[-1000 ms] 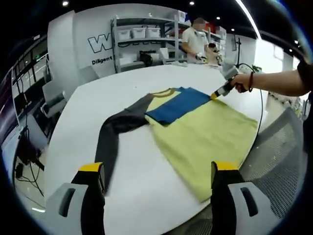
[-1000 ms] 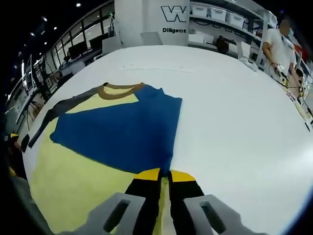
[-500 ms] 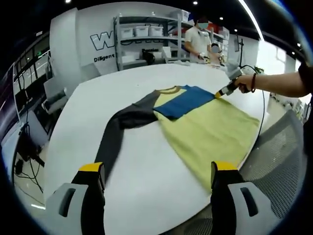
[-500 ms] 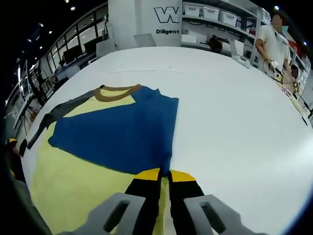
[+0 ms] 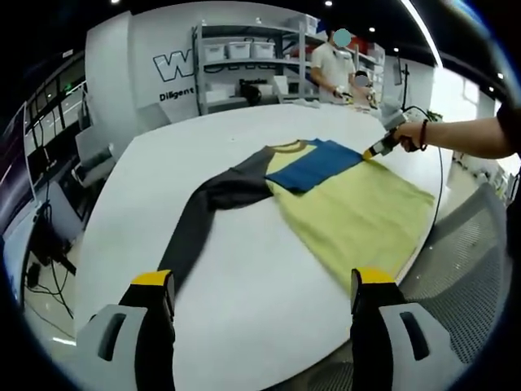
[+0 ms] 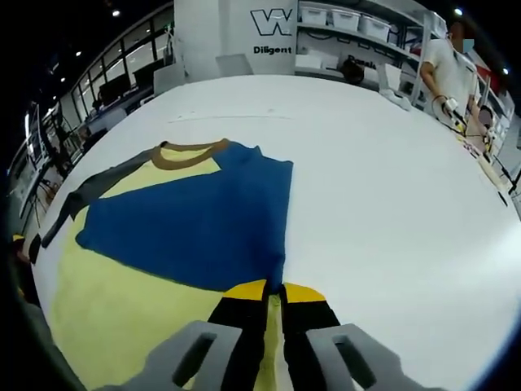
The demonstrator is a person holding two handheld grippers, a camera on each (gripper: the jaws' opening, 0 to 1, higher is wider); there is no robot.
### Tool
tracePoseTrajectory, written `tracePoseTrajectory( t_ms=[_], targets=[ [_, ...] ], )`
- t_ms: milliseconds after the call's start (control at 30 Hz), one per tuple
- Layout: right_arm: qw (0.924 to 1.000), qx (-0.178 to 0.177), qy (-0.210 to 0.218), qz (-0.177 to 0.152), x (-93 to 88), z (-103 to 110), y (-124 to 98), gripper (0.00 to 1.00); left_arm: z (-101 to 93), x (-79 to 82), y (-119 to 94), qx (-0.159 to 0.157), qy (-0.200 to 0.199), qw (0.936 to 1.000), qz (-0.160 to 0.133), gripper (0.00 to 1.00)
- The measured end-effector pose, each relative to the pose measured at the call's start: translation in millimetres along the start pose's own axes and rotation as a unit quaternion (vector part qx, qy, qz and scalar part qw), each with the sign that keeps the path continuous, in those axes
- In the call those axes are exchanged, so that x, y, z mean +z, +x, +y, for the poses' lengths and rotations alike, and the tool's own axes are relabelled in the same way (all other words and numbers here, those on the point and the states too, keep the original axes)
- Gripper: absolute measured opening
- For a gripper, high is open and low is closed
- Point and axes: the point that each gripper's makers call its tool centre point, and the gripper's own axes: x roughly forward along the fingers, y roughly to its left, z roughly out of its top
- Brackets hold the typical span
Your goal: Fold the garment on the visible template until the final outline fits inside the template.
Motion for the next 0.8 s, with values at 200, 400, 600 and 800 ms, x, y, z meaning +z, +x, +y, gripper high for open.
tracePoseTrajectory(
  t_ms=[200,400,600,800],
  targets=[
    [1.0,-0.006,0.005,0.005,-0.2,-3.2,-0.3,0.0,0.5,-1.1,0.3,0.001,0.0,1.0,0.003,0.85],
    [0.9992,0.003,0.039,-0.007,0.7,-1.8,-1.0,0.03,1.9,-1.7,0.3,0.001,-0.003,1.0,0.005,0.85],
    [0.9954,0.039,0.052,-0.07,20.3,9.3,-12.8,0.31,6.6,-3.8,-1.3,0.009,-0.016,0.9998,0.01,0.85],
    [0.9934,0.064,0.043,-0.085,27.0,25.7,-21.4,0.56,16.7,1.9,-3.6,0.016,-0.024,0.9996,0.003,0.85]
  ],
)
